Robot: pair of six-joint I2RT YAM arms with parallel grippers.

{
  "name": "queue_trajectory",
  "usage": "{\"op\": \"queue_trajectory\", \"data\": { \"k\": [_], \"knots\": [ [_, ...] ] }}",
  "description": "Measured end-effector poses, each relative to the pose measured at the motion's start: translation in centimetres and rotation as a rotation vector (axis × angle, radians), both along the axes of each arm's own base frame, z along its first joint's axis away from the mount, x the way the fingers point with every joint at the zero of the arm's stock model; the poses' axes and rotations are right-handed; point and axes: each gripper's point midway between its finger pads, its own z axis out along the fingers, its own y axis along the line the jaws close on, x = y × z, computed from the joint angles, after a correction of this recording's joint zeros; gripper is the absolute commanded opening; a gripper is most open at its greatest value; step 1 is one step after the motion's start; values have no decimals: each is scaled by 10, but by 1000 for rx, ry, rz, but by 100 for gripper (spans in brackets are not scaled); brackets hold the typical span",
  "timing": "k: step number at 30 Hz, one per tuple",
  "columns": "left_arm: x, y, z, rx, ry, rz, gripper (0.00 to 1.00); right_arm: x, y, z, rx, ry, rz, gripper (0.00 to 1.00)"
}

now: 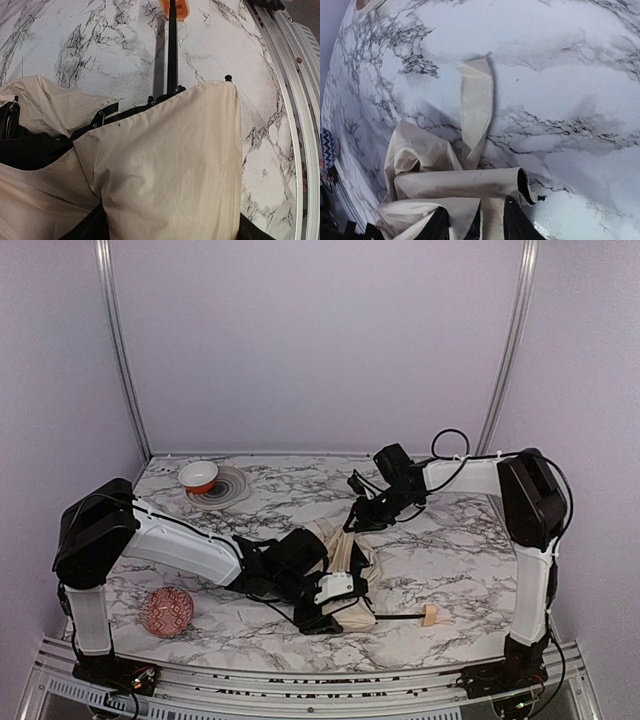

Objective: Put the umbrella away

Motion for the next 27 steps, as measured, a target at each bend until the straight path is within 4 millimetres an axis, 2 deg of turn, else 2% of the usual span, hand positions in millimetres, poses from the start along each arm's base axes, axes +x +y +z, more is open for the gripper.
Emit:
{"op": "queue_trajectory", "data": {
  "k": [3,6,7,9,10,13,15,17,19,21,23,27],
  "knots": [
    [-2,-3,0,-7,21,-3,73,-4,-6,30,-12,-55,31,49],
    [-5,-4,0,-11,41,-9,73,-9,-18,67,-10,-138,34,53],
    [-7,-5,0,-12,46,-13,73,-10,-23,76,-8,-157,27,53],
    [-9,-6,1,-13,54,-17,73,-18,-32,82,-11,-171,23,54],
    [-10,-6,0,-13,56,-18,73,-25,-38,77,-20,-157,21,54],
    [-10,-7,1,-14,59,-20,73,-49,-52,40,-58,-61,27,54],
    [-10,-7,1,-14,59,-21,73,-69,-59,13,-81,20,36,50],
    [-10,-7,1,-14,59,-21,73,-85,-64,-4,-94,80,44,43],
    [-10,-7,1,-14,59,-21,73,-92,-65,-9,-88,105,52,30],
    [-10,-7,1,-14,59,-21,73,-95,-62,-9,-68,112,62,12],
    [-10,-7,1,-14,59,-21,70,-97,-59,-8,-40,117,70,2],
    [-10,-7,1,-14,59,-21,58,-99,-49,-4,32,136,78,0]
  ]
}}
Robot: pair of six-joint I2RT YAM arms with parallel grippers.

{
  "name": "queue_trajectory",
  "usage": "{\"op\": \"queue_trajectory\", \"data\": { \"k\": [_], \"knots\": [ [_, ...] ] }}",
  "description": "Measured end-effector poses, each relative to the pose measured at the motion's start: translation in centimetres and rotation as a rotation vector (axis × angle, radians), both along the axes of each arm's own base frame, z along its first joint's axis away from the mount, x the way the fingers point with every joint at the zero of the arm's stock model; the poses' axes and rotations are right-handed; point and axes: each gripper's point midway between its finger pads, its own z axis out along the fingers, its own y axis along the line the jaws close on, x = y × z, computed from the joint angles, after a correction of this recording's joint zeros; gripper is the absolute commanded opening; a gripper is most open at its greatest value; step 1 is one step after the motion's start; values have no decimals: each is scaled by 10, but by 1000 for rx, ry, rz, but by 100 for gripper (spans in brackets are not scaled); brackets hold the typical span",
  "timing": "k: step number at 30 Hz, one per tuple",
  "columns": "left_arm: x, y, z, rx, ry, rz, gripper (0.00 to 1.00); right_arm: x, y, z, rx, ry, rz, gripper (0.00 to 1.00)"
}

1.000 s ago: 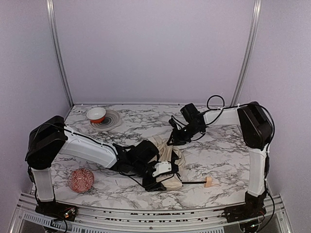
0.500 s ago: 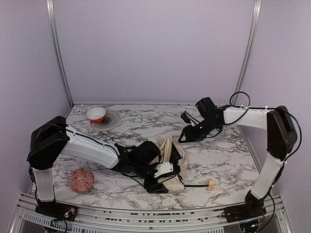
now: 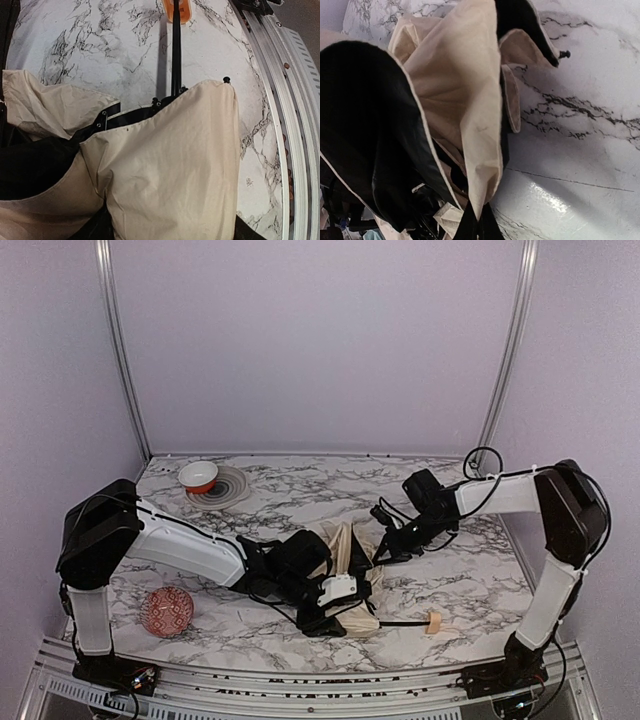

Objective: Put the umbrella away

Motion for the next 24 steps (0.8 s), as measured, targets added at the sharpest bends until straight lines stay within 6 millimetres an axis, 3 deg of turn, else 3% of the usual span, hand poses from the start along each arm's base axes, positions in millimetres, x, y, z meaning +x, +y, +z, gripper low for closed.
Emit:
{"op": "queue_trajectory", "data": {
  "k": [6,12,24],
  "knots": [
    [-7,-3,0,-3,3,-25,34,28,19,18,57,-40,-7,0],
    [-11,-4,0,-7,9,-44,34,50,32,27,94,-55,-45,0],
    [-17,-7,0,-12,51,-58,35,47,70,-3,159,3,-22,0]
  ]
}}
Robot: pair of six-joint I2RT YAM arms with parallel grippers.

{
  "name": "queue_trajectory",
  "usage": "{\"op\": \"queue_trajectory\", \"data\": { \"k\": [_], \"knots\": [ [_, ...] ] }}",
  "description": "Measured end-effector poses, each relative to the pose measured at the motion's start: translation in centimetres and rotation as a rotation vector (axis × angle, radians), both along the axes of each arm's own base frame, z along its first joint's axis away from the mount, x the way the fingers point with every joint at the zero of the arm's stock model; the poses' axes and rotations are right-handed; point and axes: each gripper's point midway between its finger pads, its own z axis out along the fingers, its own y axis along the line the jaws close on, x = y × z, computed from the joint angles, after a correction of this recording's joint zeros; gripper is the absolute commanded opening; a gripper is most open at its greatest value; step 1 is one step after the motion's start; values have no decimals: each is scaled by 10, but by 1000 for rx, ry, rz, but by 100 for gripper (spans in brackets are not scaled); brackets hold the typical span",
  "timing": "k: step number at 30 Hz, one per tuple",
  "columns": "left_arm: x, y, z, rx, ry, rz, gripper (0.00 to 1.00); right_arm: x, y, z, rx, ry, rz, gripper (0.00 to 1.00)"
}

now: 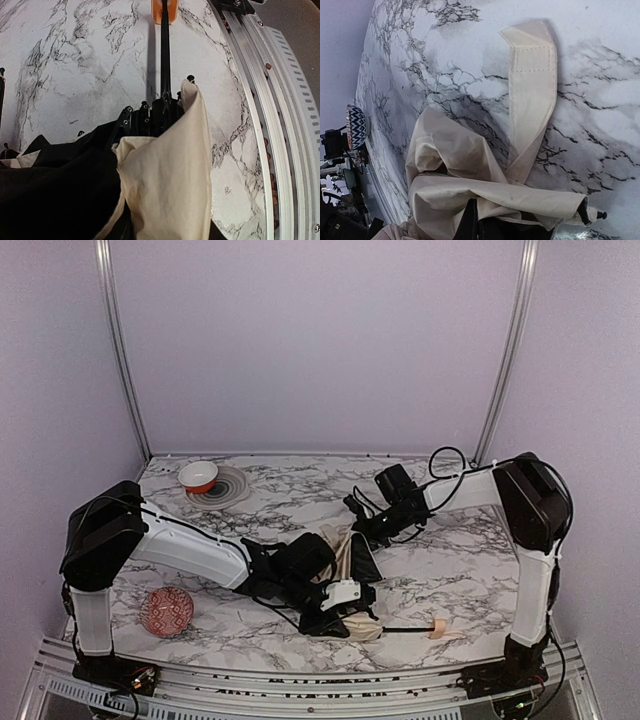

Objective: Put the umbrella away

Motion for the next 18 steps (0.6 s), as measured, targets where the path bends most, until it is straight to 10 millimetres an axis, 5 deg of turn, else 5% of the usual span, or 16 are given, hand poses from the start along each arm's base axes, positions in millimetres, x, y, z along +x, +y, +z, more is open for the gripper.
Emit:
{"op": "queue_trajectory", "data": {
  "k": [3,8,13,18],
  "knots": [
    [-2,-1,0,-1,20,-1,36,-2,2,-10,8,27,8,5],
    [-8,-2,0,-7,73,-7,37,2,3,-6,1,17,43,38],
    [-10,-2,0,-17,143,-4,38,30,-24,34,-12,-90,-6,46],
    [-10,-3,0,-21,245,12,38,51,-65,111,-45,-319,-82,47]
  ]
}}
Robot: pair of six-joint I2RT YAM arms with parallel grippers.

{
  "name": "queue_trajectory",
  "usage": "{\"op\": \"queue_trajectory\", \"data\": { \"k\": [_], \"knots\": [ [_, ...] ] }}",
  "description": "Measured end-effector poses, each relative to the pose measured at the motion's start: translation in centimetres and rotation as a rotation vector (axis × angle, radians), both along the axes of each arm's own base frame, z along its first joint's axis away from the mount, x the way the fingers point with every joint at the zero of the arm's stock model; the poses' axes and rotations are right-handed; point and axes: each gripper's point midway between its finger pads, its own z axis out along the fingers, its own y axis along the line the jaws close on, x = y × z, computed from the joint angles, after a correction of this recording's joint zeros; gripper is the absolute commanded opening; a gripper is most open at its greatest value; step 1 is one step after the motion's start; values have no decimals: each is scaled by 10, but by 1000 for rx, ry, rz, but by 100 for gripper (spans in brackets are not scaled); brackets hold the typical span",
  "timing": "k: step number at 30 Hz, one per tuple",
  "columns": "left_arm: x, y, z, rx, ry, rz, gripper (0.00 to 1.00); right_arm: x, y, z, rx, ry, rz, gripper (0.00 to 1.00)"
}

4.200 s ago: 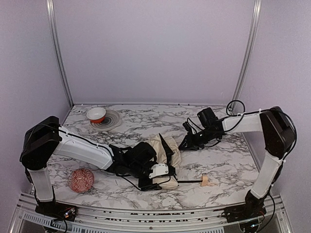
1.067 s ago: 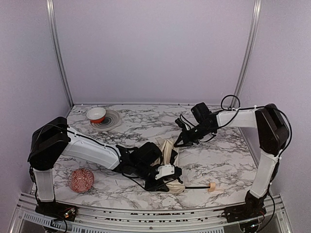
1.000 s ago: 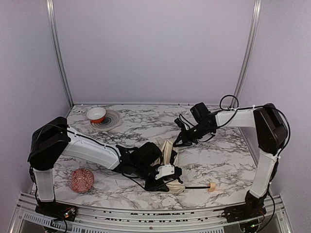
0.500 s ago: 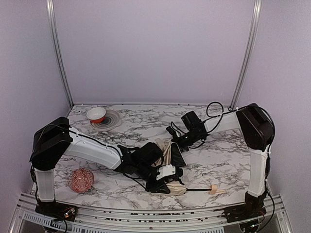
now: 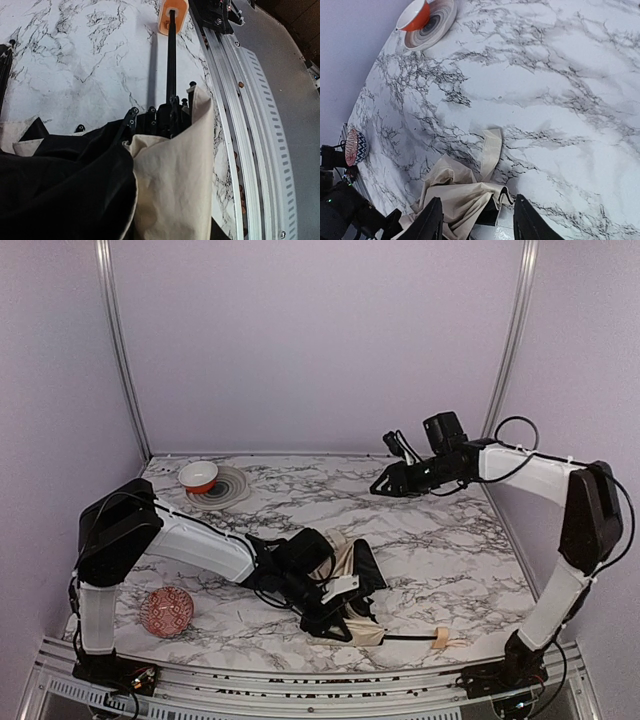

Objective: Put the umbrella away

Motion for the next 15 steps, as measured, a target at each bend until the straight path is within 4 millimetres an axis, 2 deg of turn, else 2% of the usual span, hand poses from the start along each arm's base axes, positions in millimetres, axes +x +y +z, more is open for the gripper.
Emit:
{"op": "queue_trajectory", "data": {
  "k": [2,8,11,13,15],
  "knots": [
    [2,0,0,-1,62,12,38,-13,-7,35,19,-113,7,47],
    [9,3,2,-2,204,54,38,-75,-20,83,-7,-407,77,48],
    [12,5,3,6,258,77,38,-123,-4,86,-46,-596,221,50],
    [16,8,4,12,300,95,37,-162,8,77,-65,-718,360,51],
    [21,12,4,22,341,117,36,-200,15,59,-88,-832,508,52]
  ]
}}
